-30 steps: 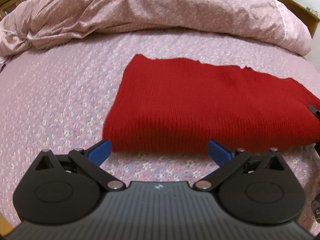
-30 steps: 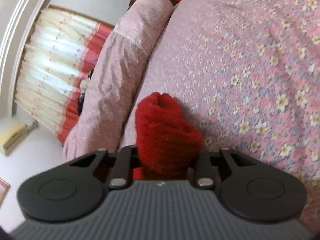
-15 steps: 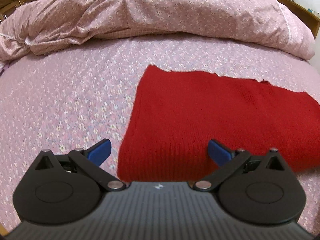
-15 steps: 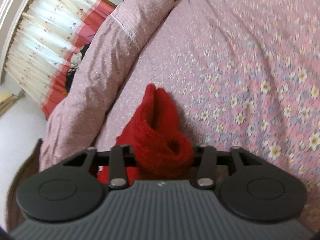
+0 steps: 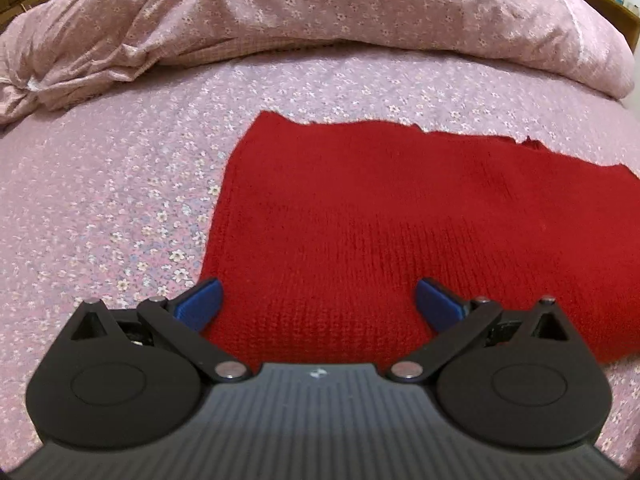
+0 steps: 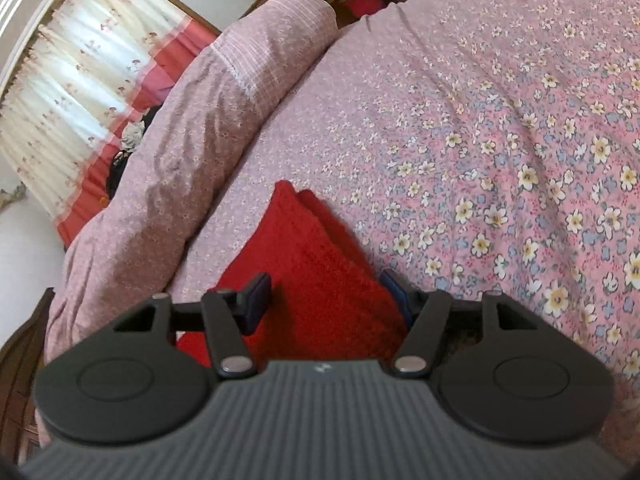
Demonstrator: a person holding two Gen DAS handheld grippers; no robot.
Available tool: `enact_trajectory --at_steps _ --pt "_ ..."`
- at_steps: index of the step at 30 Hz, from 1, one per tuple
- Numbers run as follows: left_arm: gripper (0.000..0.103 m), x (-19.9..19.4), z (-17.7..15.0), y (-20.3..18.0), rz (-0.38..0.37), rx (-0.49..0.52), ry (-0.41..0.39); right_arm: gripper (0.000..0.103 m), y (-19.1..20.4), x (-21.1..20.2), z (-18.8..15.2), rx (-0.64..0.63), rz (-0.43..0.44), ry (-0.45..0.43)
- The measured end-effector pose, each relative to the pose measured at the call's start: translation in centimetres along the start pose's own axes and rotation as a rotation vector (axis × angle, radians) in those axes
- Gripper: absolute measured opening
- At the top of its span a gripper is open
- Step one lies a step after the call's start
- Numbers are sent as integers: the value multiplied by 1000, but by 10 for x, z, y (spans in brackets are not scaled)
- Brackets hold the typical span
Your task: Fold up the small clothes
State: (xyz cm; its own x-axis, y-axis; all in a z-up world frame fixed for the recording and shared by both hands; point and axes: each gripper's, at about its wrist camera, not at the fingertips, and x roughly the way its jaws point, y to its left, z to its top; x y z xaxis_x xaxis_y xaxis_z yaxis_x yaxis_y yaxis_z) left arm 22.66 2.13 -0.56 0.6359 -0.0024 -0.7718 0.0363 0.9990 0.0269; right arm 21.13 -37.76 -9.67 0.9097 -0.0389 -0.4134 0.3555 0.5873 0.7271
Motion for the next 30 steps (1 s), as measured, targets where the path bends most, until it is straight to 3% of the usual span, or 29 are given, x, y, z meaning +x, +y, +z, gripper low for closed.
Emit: enact_trajectory --at_steps 2,6,10,13,14,15,17,23,30 --pt "103 -10 1 -4 2 10 -22 63 -2 -4 -1 29 7 8" --pt "103 -21 0 -14 -73 17 -33 63 -11 -15 -4 95 27 7" --pt "103 -5 -3 -27 -37 80 -12 63 -15 -12 -5 84 41 18" --pt "103 4 -5 -23 -47 48 -8 61 -14 -8 -2 82 64 24" --pt "103 5 -4 -23 -48 47 -8 51 -16 -9 -1 92 75 17" --pt "103 5 -5 -23 -47 50 -8 34 -15 -8 1 93 81 14" --pt "103 4 -5 -25 -43 54 -6 27 -16 -13 5 85 114 5" --pt "103 -2 -3 -30 -22 80 -10 23 5 -30 8 -21 175 -36" --pt "103 -14 0 -24 -54 36 -23 23 20 -42 17 -18 236 -30"
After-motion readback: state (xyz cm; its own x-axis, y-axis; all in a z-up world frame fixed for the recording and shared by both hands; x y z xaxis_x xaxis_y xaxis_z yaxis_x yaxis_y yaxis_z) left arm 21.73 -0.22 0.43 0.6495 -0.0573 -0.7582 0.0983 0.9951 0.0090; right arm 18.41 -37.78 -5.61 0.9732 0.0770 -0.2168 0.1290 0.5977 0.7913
